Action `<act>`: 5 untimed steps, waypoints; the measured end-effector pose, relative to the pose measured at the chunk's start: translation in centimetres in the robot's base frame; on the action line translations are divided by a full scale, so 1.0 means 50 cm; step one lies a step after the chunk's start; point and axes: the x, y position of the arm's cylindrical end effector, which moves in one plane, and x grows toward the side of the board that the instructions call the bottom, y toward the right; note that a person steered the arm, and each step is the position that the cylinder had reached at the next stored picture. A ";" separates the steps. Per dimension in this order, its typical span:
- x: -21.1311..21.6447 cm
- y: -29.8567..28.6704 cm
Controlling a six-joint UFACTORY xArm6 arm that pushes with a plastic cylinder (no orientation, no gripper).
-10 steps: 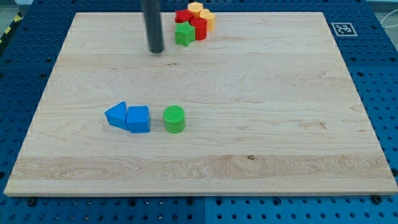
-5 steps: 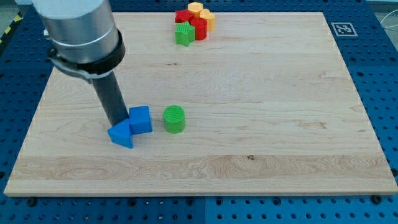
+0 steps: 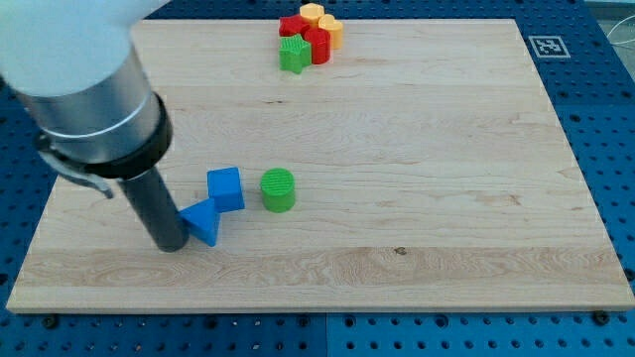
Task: Move blue triangle to green circle
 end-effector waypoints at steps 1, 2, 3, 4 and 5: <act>0.000 0.059; -0.011 0.116; -0.056 0.124; -0.090 0.125; -0.122 0.153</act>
